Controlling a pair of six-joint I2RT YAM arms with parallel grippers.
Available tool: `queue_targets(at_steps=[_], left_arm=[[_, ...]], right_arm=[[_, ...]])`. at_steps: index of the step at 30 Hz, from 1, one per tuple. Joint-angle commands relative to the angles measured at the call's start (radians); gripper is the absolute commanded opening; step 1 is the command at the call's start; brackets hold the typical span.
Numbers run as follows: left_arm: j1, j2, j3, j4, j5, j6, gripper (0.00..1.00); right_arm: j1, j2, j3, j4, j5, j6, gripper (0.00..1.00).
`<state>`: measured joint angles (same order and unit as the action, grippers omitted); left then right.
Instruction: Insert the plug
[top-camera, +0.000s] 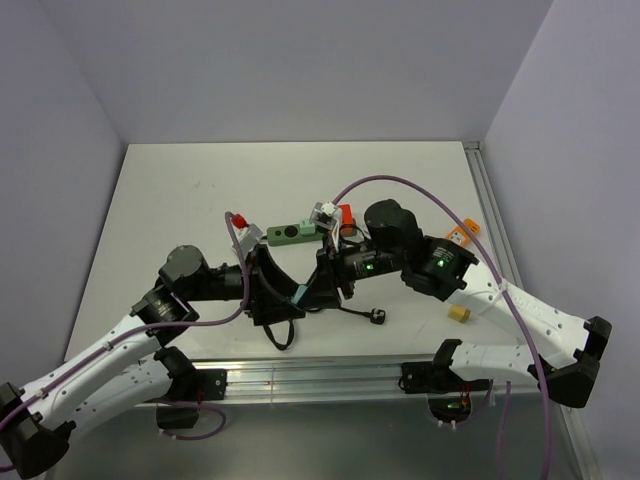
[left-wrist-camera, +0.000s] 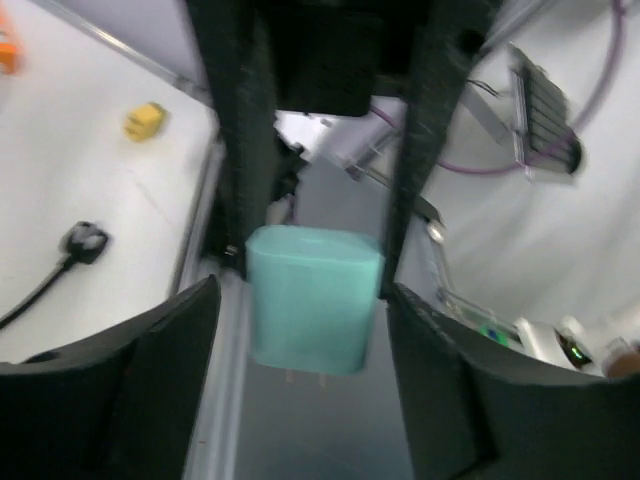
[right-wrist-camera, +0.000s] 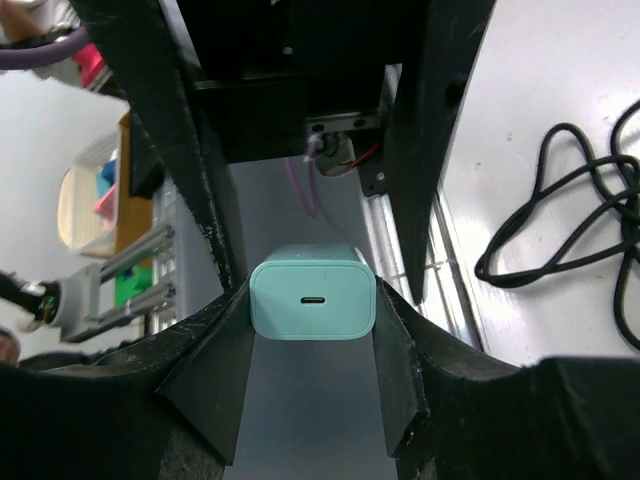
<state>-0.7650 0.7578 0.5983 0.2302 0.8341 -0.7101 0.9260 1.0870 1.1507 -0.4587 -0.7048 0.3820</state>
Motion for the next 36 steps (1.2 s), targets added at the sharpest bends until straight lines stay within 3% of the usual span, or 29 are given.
queue_targets(at_steps=[1, 5, 7, 10, 14, 21, 25, 36], left_arm=[[-0.002, -0.034, 0.084, -0.156, -0.257, 0.075, 0.78], [-0.002, -0.095, 0.139, -0.412, -0.641, 0.081, 0.88], [-0.002, -0.147, 0.172, -0.584, -0.938, 0.013, 0.89], [-0.002, -0.231, 0.182, -0.763, -1.251, -0.116, 0.89], [-0.003, -0.320, 0.175, -0.894, -1.450, -0.251, 0.86], [-0.002, -0.440, 0.141, -0.912, -1.517, -0.295, 0.82], [-0.002, -0.459, 0.112, -0.845, -1.471, -0.230, 0.81], [-0.002, -0.466, 0.107, -0.819, -1.440, -0.175, 0.80]], right_arm=[[0.020, -0.027, 0.018, 0.049, 0.126, 0.021, 0.00], [0.020, -0.006, 0.024, 0.032, 0.440, 0.061, 0.00], [0.022, 0.010, 0.009, 0.063, 0.531, 0.093, 0.00], [0.020, 0.060, -0.006, 0.116, 0.697, 0.129, 0.00], [0.022, 0.219, 0.044, 0.135, 0.922, 0.175, 0.00], [0.059, 0.517, 0.217, 0.185, 1.217, 0.218, 0.00], [0.066, 0.658, 0.289, 0.219, 1.252, 0.202, 0.00], [0.043, 0.973, 0.609, 0.057, 1.272, 0.173, 0.00]])
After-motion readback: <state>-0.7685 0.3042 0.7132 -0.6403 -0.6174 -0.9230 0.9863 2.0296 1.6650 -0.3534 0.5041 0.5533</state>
